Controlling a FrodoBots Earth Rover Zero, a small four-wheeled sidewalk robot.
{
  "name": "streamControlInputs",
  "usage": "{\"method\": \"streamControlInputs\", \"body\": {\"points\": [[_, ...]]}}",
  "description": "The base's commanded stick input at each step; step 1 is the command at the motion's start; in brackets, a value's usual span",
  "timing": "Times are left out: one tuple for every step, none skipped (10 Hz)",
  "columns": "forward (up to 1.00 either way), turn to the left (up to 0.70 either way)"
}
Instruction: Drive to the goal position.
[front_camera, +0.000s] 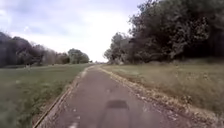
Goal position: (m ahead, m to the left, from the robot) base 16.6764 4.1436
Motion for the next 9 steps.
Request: {"method": "streamControlInputs", "body": {"points": [[0.85,0.00],[0.85,0.00],[0.85,0.00],[0.85,0.00],[0.85,0.00],[0.85,0.00],[0.85,0.12],[0.85,0.33],[0.85,0.34]]}}
